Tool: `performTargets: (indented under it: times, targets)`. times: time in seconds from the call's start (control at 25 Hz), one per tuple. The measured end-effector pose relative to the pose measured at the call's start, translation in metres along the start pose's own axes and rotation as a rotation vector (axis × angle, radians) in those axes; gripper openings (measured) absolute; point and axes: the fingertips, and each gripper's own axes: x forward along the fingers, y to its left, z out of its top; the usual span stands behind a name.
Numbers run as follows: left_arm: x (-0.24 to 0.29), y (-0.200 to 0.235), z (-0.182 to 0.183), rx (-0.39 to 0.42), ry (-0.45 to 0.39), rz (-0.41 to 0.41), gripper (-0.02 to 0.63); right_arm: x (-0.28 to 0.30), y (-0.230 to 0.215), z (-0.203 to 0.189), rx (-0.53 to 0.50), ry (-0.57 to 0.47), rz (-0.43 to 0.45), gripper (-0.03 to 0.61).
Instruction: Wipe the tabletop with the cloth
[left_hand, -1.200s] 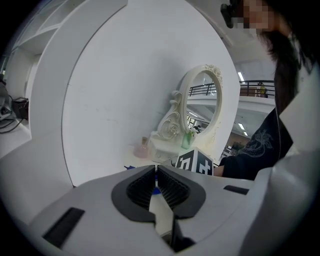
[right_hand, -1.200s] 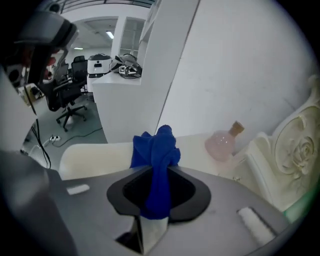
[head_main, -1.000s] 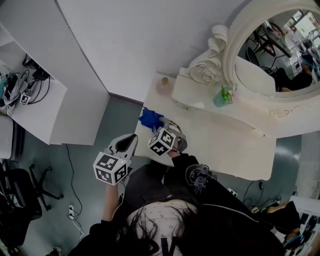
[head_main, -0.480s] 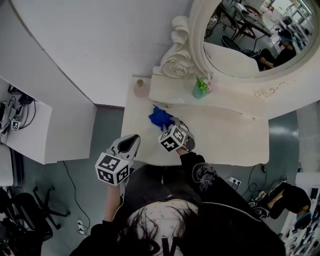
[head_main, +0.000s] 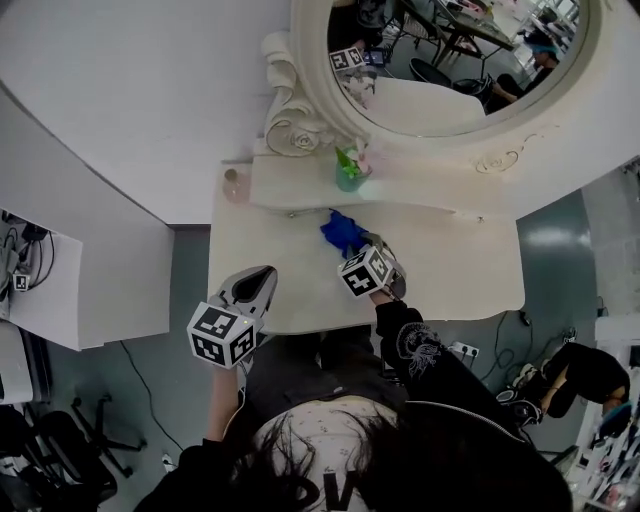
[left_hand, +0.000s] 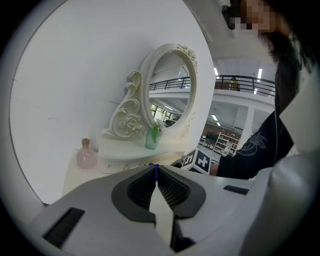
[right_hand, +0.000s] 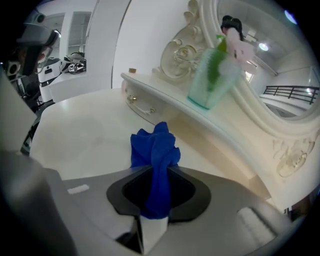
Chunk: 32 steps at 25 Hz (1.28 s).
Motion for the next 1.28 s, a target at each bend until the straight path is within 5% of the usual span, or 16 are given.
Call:
performTargets:
  times: [1.28]
  targets:
    - [0.225, -0.238, 0.025, 0.151, 0.121, -0.234, 0.000, -0.106, -0.336, -0.330, 0.402, 0.167, -0.294, 0.086]
